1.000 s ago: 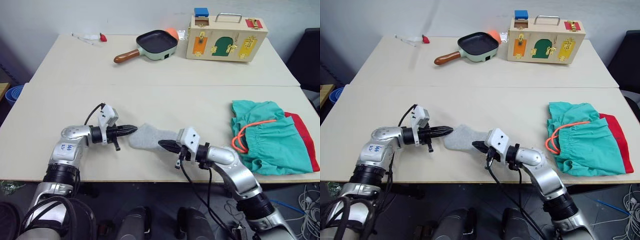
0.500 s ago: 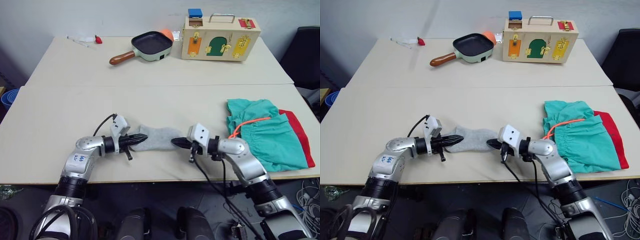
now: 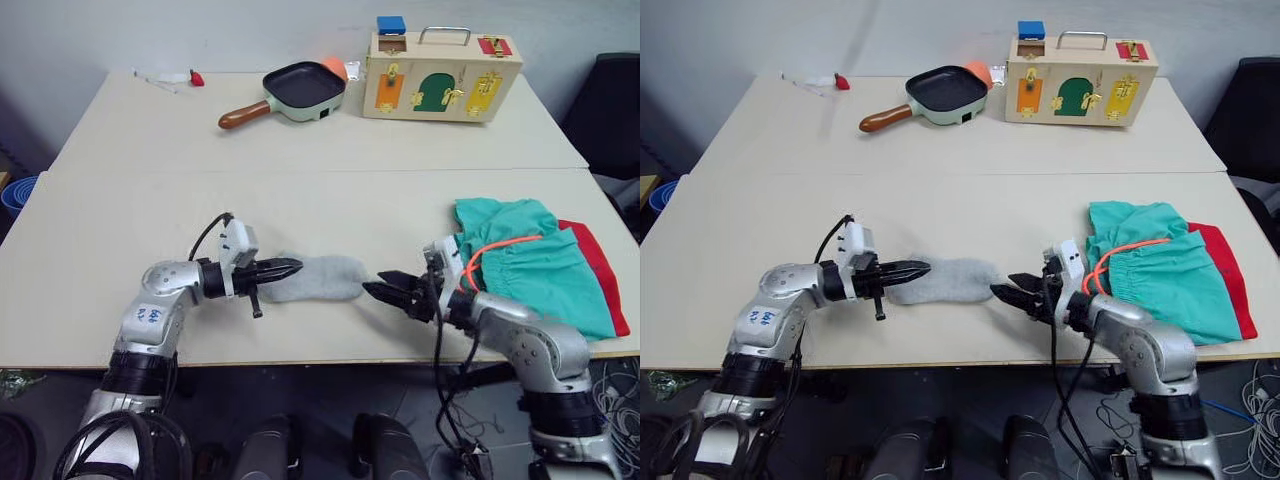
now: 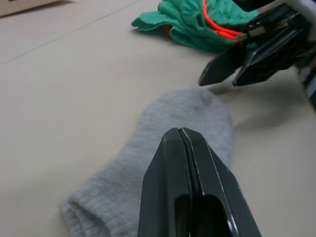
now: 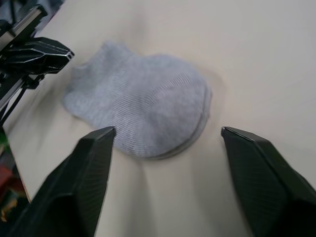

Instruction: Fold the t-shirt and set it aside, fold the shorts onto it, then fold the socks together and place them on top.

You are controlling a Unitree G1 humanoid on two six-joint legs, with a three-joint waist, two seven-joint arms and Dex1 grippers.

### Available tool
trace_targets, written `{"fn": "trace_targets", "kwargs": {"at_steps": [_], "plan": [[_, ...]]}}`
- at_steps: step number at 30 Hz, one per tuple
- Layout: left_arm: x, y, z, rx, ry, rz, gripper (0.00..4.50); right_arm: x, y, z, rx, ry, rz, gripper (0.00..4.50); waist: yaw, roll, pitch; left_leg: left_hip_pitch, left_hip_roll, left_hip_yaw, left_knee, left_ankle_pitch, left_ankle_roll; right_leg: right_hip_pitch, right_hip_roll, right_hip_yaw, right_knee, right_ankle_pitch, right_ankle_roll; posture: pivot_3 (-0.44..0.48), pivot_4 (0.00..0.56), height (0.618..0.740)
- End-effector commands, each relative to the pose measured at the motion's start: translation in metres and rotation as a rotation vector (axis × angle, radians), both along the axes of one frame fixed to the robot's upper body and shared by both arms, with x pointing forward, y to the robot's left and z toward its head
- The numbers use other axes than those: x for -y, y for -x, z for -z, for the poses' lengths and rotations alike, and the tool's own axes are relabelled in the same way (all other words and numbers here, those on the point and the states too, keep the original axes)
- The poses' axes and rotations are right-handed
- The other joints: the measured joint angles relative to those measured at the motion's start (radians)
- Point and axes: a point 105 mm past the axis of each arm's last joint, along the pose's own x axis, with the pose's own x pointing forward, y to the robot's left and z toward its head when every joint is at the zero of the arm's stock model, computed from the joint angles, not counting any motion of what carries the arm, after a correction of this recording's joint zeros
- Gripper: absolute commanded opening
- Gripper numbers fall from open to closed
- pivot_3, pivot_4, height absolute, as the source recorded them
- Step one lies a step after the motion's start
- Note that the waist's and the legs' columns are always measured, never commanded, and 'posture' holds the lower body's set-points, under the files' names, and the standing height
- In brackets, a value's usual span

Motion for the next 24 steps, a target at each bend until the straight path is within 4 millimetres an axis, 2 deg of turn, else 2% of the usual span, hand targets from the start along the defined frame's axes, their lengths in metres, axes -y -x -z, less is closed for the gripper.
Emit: {"fn": "trace_targets", "kwargs": {"at_steps": [1, 6, 9, 11, 15, 20, 24], "plan": [[-0.001, -0.008, 0.01, 0.0, -0.014, -0.021, 0.0, -0.013, 0.0, 0.004, -0.124, -0.052, 0.043, 4.48, -0.002, -0.001, -0.001, 0.001, 0.001, 0.001, 0.0, 0.0, 0.001, 0.0, 0.0, 0.0, 0.001, 0.0, 0.0, 0.0, 0.15, 0.74], [-0.001, -0.013, 0.021, -0.032, -0.013, -0.031, 0.0, -0.041, 0.0, 0.002, -0.235, -0.142, 0.001, 4.48, -0.004, -0.001, -0.001, 0.001, 0.001, 0.001, 0.0, 0.001, 0.001, -0.001, 0.001, 0.001, 0.004, 0.0, 0.0, 0.0, 0.15, 0.74], [0.003, -0.012, 0.023, -0.039, -0.004, -0.022, 0.0, -0.053, -0.008, -0.001, -0.242, -0.17, 0.015, 3.87, -0.007, -0.001, -0.001, 0.001, 0.001, 0.001, 0.0, 0.001, 0.001, -0.001, 0.001, 0.001, 0.004, 0.0, 0.0, 0.0, 0.15, 0.74], [0.006, -0.012, 0.023, -0.037, 0.0, -0.016, 0.0, -0.054, -0.016, -0.007, -0.237, -0.199, 0.049, 3.19, -0.011, -0.001, -0.001, 0.001, 0.001, 0.001, -0.001, 0.001, 0.001, -0.001, 0.001, 0.001, 0.005, 0.0, 0.0, 0.0, 0.15, 0.74], [0.016, -0.008, 0.022, -0.029, 0.006, 0.0, 0.0, -0.036, -0.026, -0.018, -0.246, -0.264, 0.107, 1.77, -0.013, -0.001, -0.001, 0.0, 0.0, 0.001, 0.0, 0.001, 0.002, -0.001, 0.002, 0.001, 0.006, 0.0, 0.0, 0.0, 0.15, 0.74], [0.048, 0.002, 0.02, -0.038, 0.03, 0.062, 0.0, -0.001, -0.022, -0.024, -0.227, -0.13, 0.091, 0.02, -0.004, -0.001, -0.001, -0.003, -0.003, 0.001, 0.001, 0.0, 0.007, -0.001, 0.001, 0.002, 0.003, 0.001, 0.002, 0.0, 0.15, 0.74], [0.068, 0.001, 0.021, -0.057, 0.059, 0.046, 0.0, 0.017, -0.02, -0.037, -0.198, -0.007, 0.048, 0.02, -0.001, -0.001, -0.001, -0.007, -0.003, 0.001, 0.001, 0.0, 0.008, -0.003, 0.001, 0.001, 0.001, 0.002, 0.003, 0.0, 0.15, 0.74]]}}
